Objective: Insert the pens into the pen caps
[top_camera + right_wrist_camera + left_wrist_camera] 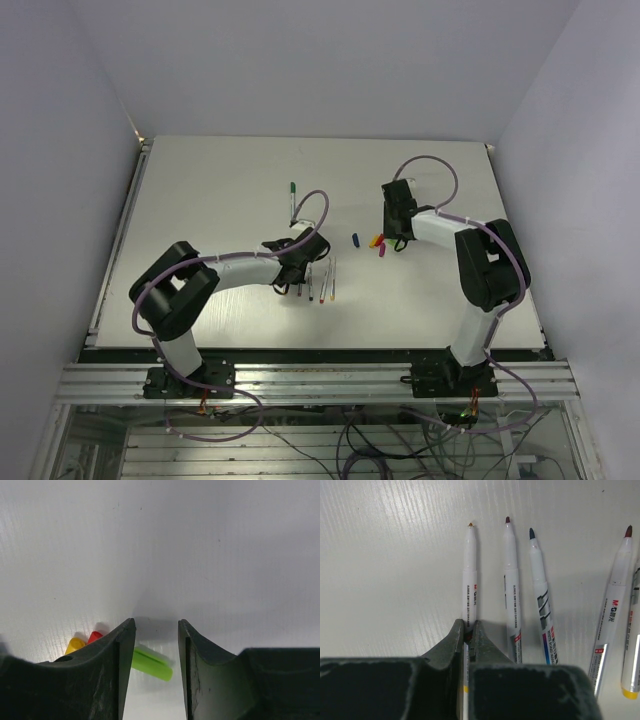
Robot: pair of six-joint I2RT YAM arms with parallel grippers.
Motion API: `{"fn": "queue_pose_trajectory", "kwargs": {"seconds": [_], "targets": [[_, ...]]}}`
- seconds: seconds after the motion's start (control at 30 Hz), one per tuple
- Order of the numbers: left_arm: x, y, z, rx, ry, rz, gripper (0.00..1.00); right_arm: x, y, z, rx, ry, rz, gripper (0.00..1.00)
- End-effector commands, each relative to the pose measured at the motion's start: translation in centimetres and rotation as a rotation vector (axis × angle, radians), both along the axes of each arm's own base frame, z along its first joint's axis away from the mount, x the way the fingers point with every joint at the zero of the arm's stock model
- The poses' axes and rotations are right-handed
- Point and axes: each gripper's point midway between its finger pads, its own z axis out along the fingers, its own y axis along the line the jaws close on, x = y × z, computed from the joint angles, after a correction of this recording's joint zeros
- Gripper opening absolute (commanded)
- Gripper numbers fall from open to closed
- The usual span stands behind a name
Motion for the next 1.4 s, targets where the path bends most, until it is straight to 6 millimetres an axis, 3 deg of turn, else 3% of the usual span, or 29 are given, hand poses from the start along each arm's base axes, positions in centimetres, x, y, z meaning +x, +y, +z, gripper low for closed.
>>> {"fn": "queue_pose_trajectory", "kwargs": {"seconds": [0.0, 0.13, 0.3, 0.47, 0.63, 0.8, 1.37], "targets": [[-0.9, 1.6, -1.7, 0.083, 0.067, -0.003, 0.07, -3.5, -0.8, -3.0, -0.013, 0.135, 0.002, 0.40], [-1.0, 1.6, -1.8, 0.080, 0.071, -0.006, 0.07, -1.5, -1.0, -0.9, -0.001, 0.057, -0.013, 0.40], [-0.8, 1.6, -1.4, 0.078, 0.060, -0.003, 0.07, 1.0, -1.0, 3.5, 0.008, -0.056, 0.012, 0.36], [-0.8, 1.8, -1.0, 0.066, 0.046, 0.017, 0.07, 0.5, -1.0, 5.8, 0.013, -0.070, 0.089, 0.37], [-1.2, 1.8, -1.5, 0.045, 0.059, 0.028, 0.07, -1.7, -0.1, 5.4, 0.048, -0.045, 0.210, 0.44], [-1.7, 2.3, -2.2, 0.068, 0.086, 0.051, 0.07, -2.6, 0.7, 4.6, 0.085, 0.001, 0.269, 0.49], [-2.6, 3.4, -3.4, 0.054, 0.141, 0.095, 0.07, -4.2, 1.5, 1.3, 0.113, 0.123, 0.322, 0.47]]}}
